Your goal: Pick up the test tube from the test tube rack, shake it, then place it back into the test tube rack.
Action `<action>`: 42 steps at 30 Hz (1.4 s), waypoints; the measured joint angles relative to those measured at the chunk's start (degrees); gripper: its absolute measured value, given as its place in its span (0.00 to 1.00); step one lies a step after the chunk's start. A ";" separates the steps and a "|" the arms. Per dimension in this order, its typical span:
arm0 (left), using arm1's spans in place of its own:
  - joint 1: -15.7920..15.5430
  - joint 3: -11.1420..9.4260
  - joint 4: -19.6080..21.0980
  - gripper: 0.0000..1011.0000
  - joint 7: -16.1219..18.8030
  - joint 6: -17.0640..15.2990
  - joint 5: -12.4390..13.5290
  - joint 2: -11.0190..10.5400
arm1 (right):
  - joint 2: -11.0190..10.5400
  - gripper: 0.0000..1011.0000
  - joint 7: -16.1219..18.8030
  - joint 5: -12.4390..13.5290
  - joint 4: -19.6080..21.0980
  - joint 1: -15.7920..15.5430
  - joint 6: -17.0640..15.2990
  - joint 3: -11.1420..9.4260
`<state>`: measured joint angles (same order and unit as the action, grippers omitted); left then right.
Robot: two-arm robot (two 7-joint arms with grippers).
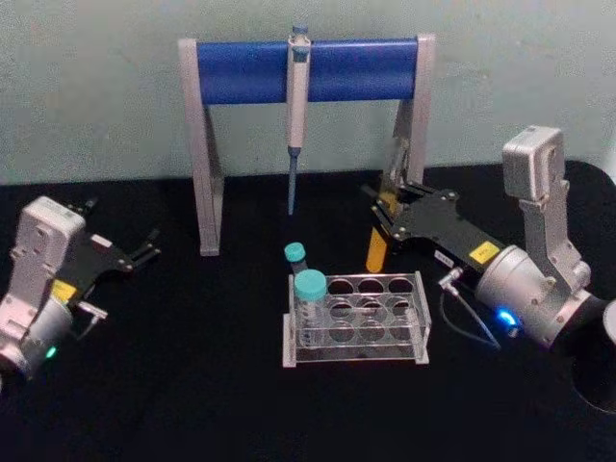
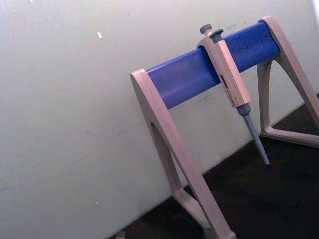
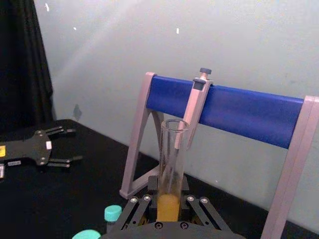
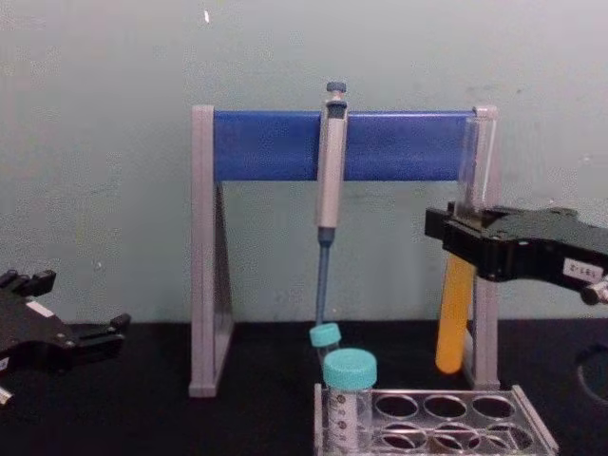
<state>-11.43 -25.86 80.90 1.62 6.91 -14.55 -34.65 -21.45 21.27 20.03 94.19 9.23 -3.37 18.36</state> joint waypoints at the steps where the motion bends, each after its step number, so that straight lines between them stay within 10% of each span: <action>1: 0.00 0.00 0.00 0.99 0.00 0.00 0.00 0.00 | -0.16 0.23 0.04 0.06 0.20 -0.17 0.00 0.00; 42: 0.00 0.00 0.00 0.99 0.00 0.00 0.00 0.00 | -1.08 0.23 0.12 0.53 -2.43 -0.60 -0.22 2.03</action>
<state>-11.43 -25.86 80.90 1.62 6.91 -14.55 -34.65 -22.53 21.39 20.56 91.76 8.64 -3.59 20.39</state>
